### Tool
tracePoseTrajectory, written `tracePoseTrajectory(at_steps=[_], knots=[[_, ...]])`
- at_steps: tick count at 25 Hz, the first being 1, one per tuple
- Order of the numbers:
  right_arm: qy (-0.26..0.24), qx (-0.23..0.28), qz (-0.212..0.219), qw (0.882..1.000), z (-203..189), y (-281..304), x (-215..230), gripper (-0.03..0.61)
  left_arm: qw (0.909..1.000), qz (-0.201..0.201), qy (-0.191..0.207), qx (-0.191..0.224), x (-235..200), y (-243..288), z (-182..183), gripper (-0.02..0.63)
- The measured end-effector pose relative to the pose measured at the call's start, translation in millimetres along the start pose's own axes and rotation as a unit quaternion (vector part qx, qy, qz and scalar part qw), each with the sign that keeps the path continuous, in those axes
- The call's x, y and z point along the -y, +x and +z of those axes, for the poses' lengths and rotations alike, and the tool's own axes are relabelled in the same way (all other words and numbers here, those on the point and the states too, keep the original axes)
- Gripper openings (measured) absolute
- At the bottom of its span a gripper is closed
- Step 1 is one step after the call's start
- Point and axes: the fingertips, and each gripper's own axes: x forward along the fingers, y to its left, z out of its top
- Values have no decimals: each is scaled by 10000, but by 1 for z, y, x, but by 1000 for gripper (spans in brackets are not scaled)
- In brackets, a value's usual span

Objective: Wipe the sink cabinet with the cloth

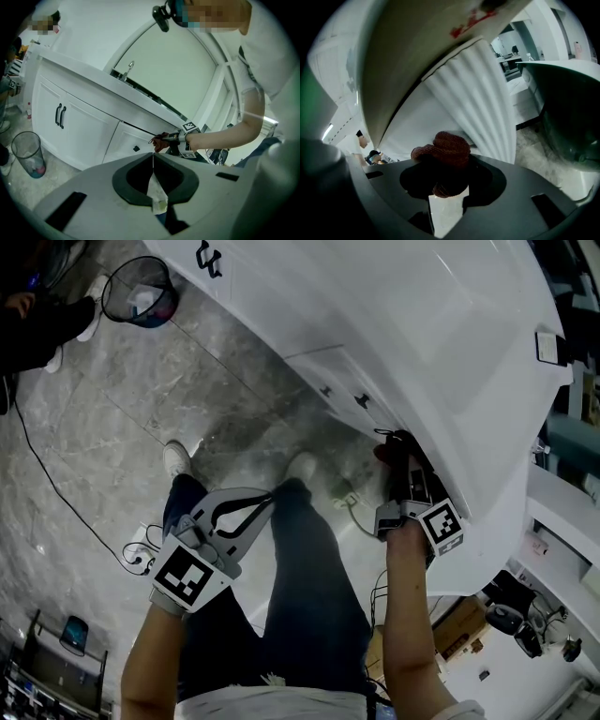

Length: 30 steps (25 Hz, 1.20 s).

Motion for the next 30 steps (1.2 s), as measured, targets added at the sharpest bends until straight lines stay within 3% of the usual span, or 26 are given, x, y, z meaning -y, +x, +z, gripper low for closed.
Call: tracePoseTrajectory(at_steps=[3, 7, 19, 30], knots=[[-6, -75, 284, 9996, -3, 13, -27, 156, 10000, 51, 2, 24, -5, -4, 0, 12], [-99, -162, 238, 9995, -8, 28, -50, 156, 9998, 167, -44, 84, -16, -10, 0, 12], [-82, -367, 1420, 9891, -36, 94, -164, 155, 9967, 649, -443, 220, -54, -44, -14, 12], [-118, -231, 1687, 9853, -38, 94, -187, 155, 9965, 659, -456, 218, -54, -39, -8, 12]])
